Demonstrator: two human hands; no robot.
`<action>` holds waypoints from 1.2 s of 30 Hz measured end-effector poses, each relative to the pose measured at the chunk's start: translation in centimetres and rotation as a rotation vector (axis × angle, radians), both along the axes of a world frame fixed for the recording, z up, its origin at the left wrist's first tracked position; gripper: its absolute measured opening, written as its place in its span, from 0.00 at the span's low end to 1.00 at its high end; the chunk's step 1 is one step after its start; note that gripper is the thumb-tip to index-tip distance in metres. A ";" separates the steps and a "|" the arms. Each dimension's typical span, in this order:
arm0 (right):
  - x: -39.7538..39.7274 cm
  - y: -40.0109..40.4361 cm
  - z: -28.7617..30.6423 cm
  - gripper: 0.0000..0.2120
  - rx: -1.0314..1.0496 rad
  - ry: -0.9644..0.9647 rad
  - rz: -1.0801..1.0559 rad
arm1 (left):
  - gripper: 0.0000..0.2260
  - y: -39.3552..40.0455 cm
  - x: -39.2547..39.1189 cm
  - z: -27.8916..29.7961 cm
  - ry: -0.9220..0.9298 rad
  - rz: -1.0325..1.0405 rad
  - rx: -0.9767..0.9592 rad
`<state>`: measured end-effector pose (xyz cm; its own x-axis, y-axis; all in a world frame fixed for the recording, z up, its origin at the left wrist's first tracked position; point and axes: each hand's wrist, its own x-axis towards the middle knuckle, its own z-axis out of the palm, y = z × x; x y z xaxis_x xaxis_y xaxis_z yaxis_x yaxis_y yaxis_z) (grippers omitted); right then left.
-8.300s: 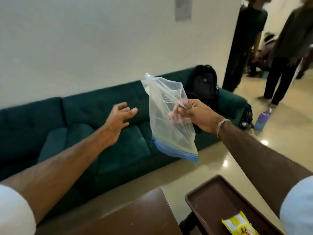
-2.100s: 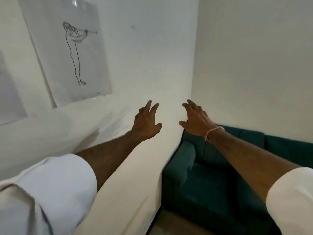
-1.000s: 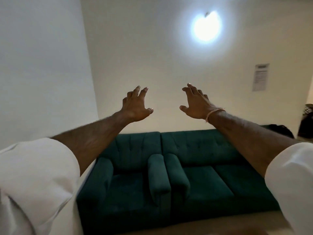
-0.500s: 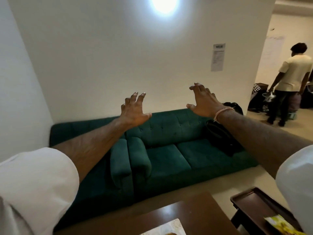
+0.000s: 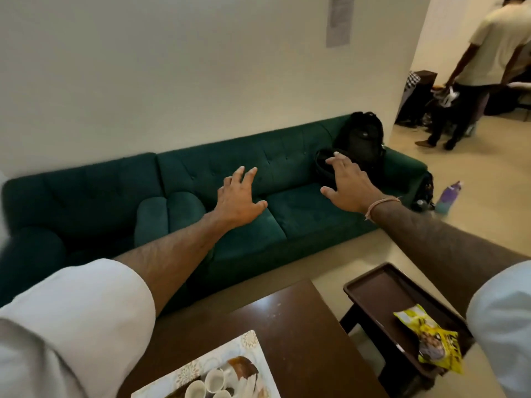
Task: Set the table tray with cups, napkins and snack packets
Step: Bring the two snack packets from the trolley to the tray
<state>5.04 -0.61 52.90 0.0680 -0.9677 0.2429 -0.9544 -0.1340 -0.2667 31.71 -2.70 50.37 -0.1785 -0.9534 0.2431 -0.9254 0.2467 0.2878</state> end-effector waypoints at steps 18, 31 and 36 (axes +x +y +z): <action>-25.9 -2.5 -27.4 0.33 0.356 -0.139 -0.345 | 0.38 -8.8 -28.2 -25.3 -0.073 -0.272 0.457; -42.6 4.1 -50.6 0.31 1.029 -0.096 -0.251 | 0.35 -5.4 -47.1 -48.3 -0.051 -0.477 0.872; -44.3 5.9 -55.4 0.35 1.009 -0.071 -0.250 | 0.34 -3.5 -52.0 -54.5 -0.050 -0.535 0.911</action>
